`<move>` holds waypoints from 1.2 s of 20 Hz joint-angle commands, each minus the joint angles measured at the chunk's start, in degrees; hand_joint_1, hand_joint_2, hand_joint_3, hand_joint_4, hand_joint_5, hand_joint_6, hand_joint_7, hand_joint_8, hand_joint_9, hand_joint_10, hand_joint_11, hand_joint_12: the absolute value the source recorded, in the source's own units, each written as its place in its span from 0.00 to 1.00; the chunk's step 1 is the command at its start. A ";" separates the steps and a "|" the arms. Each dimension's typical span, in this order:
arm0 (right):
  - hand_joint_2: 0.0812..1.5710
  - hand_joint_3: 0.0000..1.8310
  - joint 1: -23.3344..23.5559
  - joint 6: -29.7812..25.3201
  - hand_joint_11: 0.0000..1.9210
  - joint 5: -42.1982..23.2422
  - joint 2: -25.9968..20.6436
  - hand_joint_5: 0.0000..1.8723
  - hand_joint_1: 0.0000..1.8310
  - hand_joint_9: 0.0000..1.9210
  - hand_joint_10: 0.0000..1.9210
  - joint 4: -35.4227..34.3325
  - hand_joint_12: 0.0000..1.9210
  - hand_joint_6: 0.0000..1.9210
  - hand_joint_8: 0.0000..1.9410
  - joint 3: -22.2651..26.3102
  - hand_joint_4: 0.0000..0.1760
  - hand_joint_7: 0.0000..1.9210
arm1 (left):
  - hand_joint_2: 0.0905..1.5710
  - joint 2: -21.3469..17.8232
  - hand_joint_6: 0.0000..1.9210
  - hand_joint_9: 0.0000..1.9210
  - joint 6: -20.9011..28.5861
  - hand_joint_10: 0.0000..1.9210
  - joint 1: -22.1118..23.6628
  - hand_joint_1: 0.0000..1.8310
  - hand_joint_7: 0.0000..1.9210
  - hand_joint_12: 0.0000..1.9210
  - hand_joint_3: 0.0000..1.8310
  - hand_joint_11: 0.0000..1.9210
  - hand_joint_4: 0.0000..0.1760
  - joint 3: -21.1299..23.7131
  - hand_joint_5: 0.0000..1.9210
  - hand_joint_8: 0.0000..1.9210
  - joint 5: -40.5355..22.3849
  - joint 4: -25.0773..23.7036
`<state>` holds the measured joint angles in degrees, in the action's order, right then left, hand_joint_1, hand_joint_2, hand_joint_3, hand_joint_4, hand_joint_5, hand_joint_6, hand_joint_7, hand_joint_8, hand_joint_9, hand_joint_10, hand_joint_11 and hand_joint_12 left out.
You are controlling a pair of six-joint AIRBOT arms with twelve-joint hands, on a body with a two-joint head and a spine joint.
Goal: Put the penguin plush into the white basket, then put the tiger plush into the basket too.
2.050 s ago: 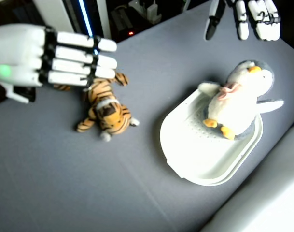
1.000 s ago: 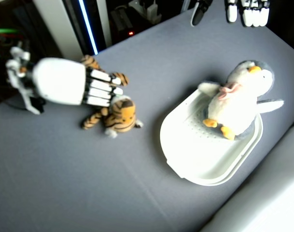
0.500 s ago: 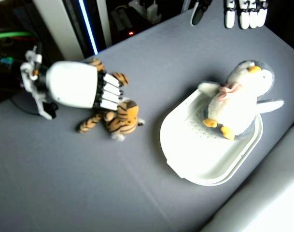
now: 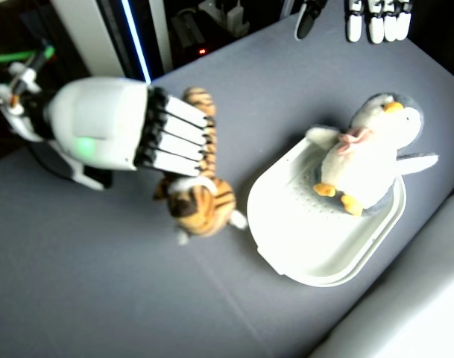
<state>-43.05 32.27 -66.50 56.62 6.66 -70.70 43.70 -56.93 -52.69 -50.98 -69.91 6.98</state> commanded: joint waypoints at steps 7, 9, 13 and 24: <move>0.67 0.00 15.27 1.30 0.40 8.68 8.77 0.56 0.75 0.51 0.59 0.41 0.57 0.44 0.42 -9.99 0.00 0.54 | 0.49 0.23 0.00 0.10 0.34 0.00 0.48 0.47 0.11 0.35 0.00 0.00 0.49 -0.60 0.11 0.00 -6.08 -0.19; 0.67 0.00 19.70 1.76 0.38 14.74 11.29 0.54 0.75 0.53 0.56 3.08 0.62 0.45 0.43 -12.72 0.00 0.54 | 0.49 0.57 0.00 0.10 0.54 0.00 0.71 0.48 0.11 0.32 0.00 0.00 0.48 -0.93 0.11 0.00 -5.57 -0.53; 0.57 0.00 23.21 7.35 0.00 23.00 12.68 0.02 0.43 0.01 0.00 5.07 0.05 0.00 0.00 -14.12 0.99 0.01 | 0.49 1.74 0.00 0.10 1.42 0.00 1.90 0.46 0.11 0.32 0.00 0.00 0.58 -1.76 0.11 0.00 -4.21 -1.73; 0.67 0.01 10.76 2.88 0.00 7.74 6.00 0.00 0.37 0.00 0.00 -0.83 0.00 0.00 0.00 -4.99 0.76 0.00 | 0.54 1.24 0.00 0.03 3.47 0.00 -1.06 0.45 0.03 0.19 0.01 0.00 0.67 -0.75 0.04 0.00 -9.53 0.92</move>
<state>-34.06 35.11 -48.23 63.07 7.99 -75.35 45.39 -53.71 -54.59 -51.83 -71.22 8.10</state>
